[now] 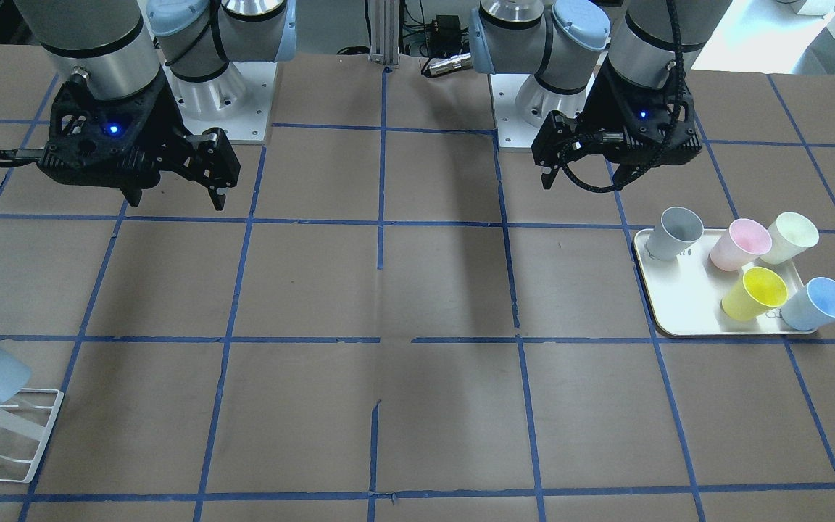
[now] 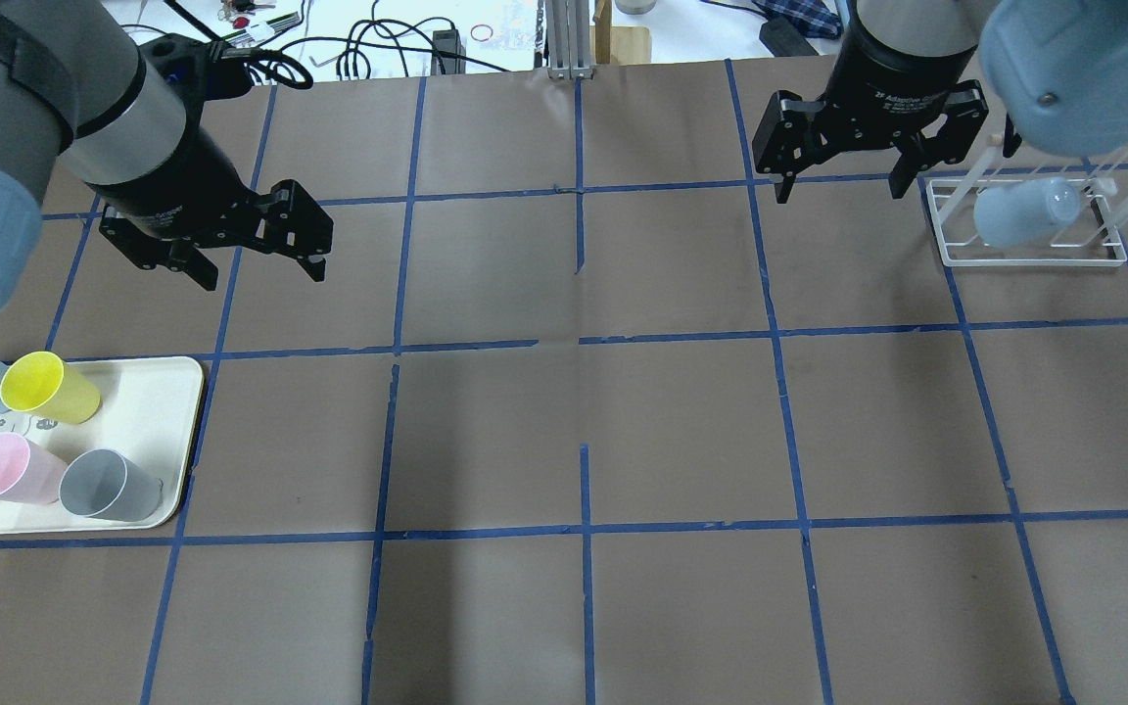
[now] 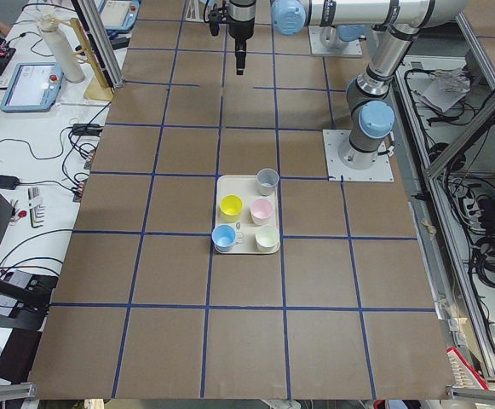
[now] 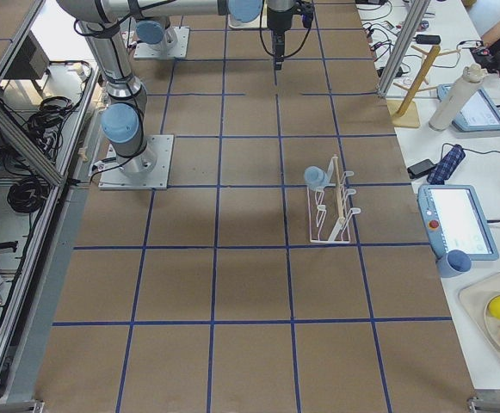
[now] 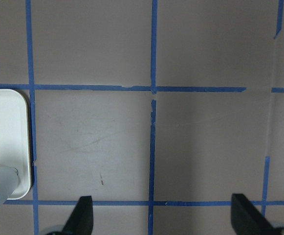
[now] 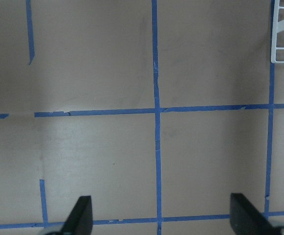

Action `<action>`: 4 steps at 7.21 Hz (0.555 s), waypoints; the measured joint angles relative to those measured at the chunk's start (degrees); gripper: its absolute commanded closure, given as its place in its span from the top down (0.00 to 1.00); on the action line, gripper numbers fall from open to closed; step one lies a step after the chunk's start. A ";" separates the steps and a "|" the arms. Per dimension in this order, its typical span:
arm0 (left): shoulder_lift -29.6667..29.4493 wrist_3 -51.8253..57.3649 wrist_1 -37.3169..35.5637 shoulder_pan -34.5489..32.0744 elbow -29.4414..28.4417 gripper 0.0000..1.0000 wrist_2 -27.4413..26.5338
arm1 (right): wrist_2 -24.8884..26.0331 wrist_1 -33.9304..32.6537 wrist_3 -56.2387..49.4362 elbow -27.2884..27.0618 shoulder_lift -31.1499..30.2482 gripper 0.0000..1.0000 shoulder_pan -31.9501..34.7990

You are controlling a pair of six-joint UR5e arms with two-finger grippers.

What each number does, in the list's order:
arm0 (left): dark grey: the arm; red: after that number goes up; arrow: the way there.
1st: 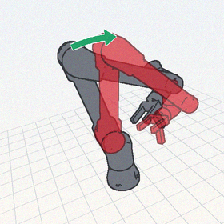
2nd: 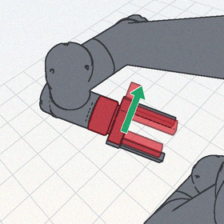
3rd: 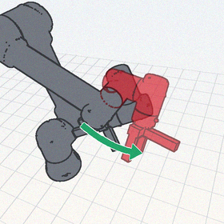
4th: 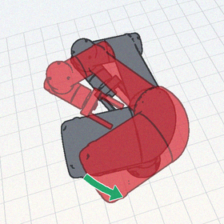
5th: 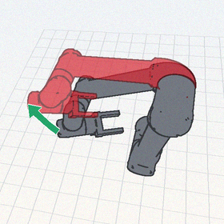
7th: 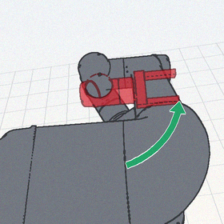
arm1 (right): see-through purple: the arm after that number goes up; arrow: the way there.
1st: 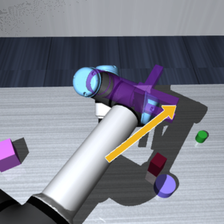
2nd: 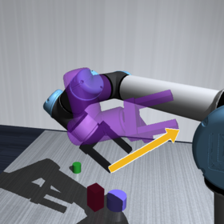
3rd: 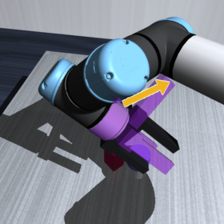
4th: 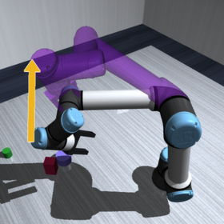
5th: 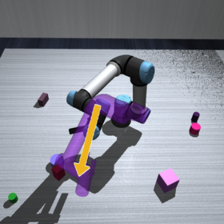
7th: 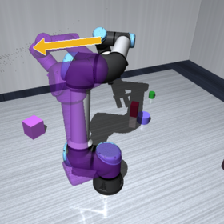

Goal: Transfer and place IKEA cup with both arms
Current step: 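Move the right gripper toward the light blue cup on the wire rack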

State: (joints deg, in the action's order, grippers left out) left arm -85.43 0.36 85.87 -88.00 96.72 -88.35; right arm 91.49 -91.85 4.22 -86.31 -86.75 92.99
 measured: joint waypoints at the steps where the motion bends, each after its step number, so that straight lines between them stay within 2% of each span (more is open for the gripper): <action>1: -0.03 0.00 0.00 0.01 -0.05 1.00 0.07 | 0.00 -0.02 0.00 0.00 -0.03 1.00 0.00; 4: -0.01 -0.01 0.00 0.02 -0.05 1.00 0.14 | 0.29 -0.16 -0.07 0.14 0.02 1.00 -0.95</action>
State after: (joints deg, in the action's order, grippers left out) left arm -85.44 0.35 85.87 -87.98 96.67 -88.21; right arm 91.78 -92.01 4.15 -86.17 -86.72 92.04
